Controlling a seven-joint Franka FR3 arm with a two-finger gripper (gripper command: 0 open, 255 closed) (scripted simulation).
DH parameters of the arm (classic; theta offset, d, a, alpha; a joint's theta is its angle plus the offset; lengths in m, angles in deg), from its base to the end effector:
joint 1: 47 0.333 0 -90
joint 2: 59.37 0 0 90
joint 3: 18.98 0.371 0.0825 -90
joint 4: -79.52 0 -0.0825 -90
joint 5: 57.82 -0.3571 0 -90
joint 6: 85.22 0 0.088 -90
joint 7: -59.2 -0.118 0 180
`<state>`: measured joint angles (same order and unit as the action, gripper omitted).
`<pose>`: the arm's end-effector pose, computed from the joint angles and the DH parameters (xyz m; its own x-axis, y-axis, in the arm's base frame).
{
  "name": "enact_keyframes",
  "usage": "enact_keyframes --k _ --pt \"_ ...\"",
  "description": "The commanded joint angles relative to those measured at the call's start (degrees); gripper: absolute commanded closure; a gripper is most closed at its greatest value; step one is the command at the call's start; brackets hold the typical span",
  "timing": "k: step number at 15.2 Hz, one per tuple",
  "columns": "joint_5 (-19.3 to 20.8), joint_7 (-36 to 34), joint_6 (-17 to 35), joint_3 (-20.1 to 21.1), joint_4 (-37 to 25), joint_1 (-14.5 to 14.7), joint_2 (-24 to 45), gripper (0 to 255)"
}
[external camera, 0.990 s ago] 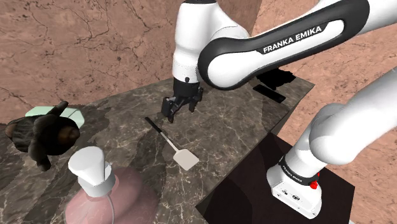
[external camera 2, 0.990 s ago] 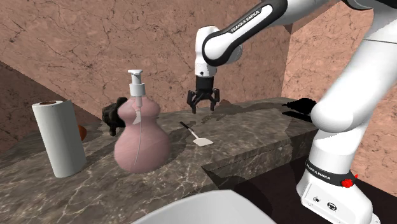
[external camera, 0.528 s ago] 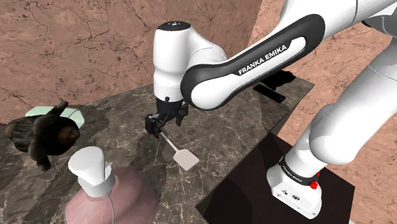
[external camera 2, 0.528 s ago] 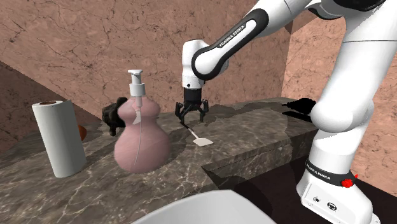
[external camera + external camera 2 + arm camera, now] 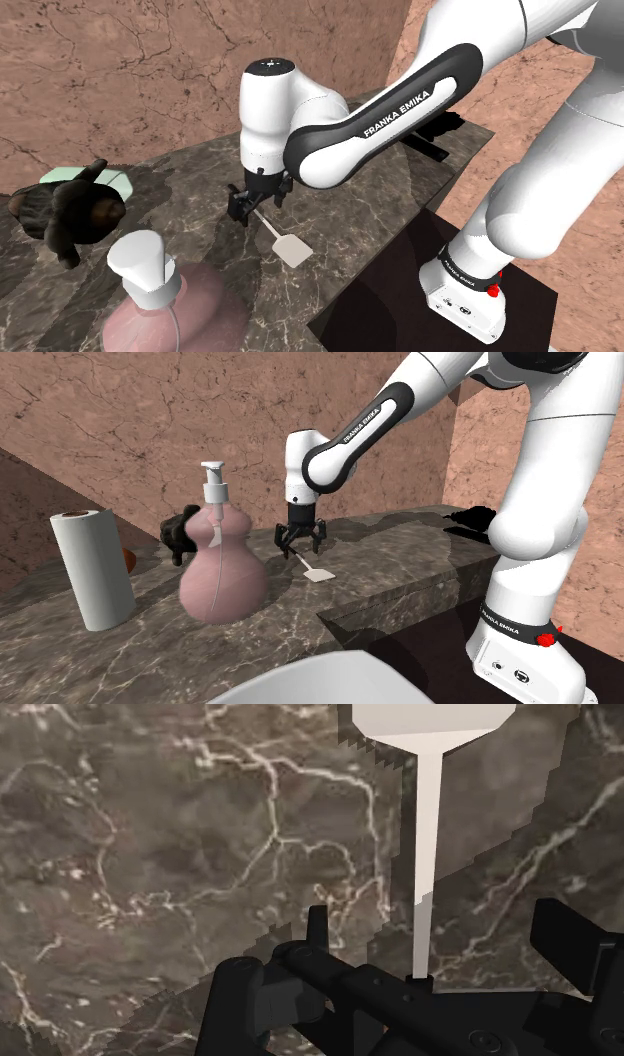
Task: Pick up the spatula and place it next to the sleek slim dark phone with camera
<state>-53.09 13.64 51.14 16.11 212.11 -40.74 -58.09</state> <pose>0.3756 0.3273 0.4020 0.9977 -0.0155 0.0660 -0.0155 -0.9999 -0.0004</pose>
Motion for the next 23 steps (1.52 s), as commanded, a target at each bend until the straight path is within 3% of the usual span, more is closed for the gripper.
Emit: enact_keyframes --k 1,5,6,15,23 --pt "0.11 -0.08 0.16 0.0 0.06 0.01 0.11 0" --pt "0.09 -0.07 0.15 0.0 0.06 0.01 0.09 0" --pt "0.09 -0.07 0.15 0.0 0.06 0.01 0.09 255" --pt "0.11 -0.08 0.16 0.0 0.06 0.01 0.11 255" --pt "-3.75 2.88 -5.89 -0.14 -2.42 -0.04 -4.38 255"
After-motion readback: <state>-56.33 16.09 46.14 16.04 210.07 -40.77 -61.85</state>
